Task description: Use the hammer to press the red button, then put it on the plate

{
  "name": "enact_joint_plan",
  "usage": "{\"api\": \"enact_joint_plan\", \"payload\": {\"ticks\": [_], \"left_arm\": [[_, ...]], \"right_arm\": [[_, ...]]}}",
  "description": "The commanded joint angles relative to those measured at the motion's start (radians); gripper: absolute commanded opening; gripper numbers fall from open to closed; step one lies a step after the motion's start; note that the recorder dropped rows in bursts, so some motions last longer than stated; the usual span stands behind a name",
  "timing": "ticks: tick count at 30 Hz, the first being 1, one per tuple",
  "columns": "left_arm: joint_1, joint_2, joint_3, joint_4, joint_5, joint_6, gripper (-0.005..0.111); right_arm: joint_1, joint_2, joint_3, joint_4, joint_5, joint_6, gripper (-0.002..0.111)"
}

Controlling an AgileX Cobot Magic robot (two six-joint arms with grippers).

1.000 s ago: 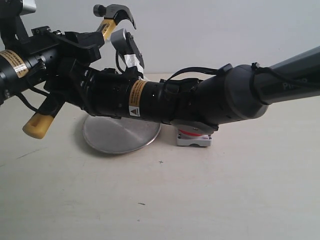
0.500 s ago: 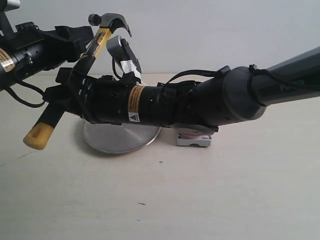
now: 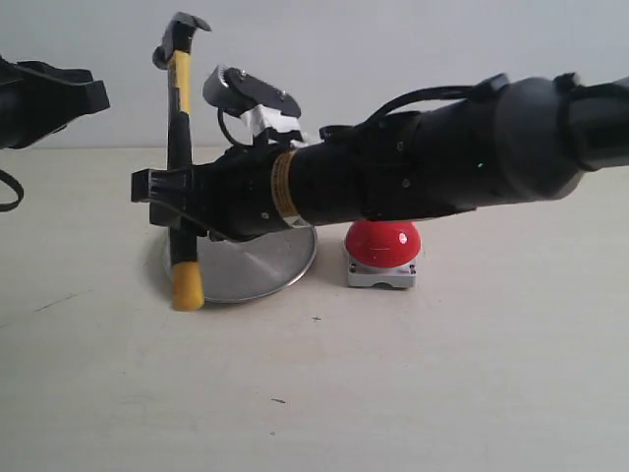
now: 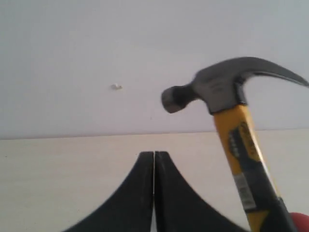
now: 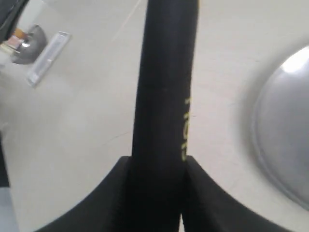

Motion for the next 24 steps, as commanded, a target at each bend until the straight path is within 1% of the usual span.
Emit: {"api": "enact_joint_plan", "payload": {"ticks": [1, 2, 4, 8, 11, 14, 19, 24], "left_arm": [[0.003, -0.091, 0.075, 0.003, -0.004, 0.025, 0.0], [0.003, -0.116, 0.093, 0.003, -0.004, 0.03, 0.0], [0.003, -0.174, 0.148, 0.003, -0.004, 0.032, 0.0], [0.003, -0.303, 0.276, -0.008, -0.041, 0.032, 0.0], [0.003, -0.438, 0.373, -0.034, -0.08, 0.034, 0.0], [0.003, -0.577, 0.463, -0.068, -0.086, 0.055, 0.0], [0.003, -0.801, 0.591, -0.072, -0.036, 0.061, 0.0], [0.003, -0.963, 0.673, -0.072, 0.052, 0.046, 0.0]], "right_arm": [[-0.007, -0.124, -0.013, -0.378, 0.054, 0.257, 0.0], [-0.007, -0.146, -0.013, -0.465, 0.054, 0.312, 0.0], [-0.007, -0.183, -0.008, -0.501, 0.05, 0.335, 0.0], [-0.007, -0.259, 0.036, -0.501, 0.087, 0.335, 0.0], [-0.007, -0.317, 0.095, -0.501, 0.147, 0.335, 0.0], [-0.007, -0.374, 0.16, -0.501, 0.204, 0.335, 0.0], [-0.007, -0.471, 0.262, -0.501, 0.289, 0.319, 0.0], [-0.007, -0.563, 0.352, -0.501, 0.377, 0.302, 0.0]]}}
